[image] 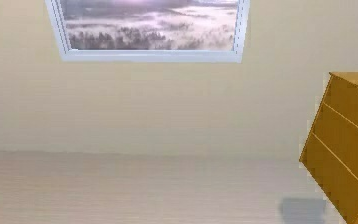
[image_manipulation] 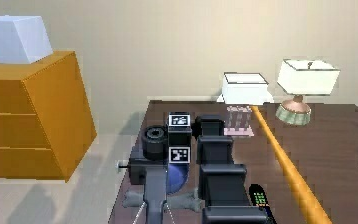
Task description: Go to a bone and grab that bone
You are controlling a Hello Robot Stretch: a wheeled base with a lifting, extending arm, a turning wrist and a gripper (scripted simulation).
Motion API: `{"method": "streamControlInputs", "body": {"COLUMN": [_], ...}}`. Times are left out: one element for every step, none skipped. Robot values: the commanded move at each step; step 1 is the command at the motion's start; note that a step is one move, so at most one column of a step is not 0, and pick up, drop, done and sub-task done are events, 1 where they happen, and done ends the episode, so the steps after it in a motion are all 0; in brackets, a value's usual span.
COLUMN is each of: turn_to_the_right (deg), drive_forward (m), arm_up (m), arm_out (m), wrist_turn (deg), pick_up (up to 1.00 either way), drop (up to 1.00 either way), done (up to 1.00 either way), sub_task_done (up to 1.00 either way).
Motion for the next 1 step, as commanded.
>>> {"method": "streamControlInputs", "body": {"turn_to_the_right": [0.0], "drive_forward": [0.0], "arm_up": [0.0], "arm_out": [0.0], "wrist_turn": [45.0], "pick_up": [0.0], "drop": [0.0], "done": [0.0], "sub_task_done": [0.0]}}
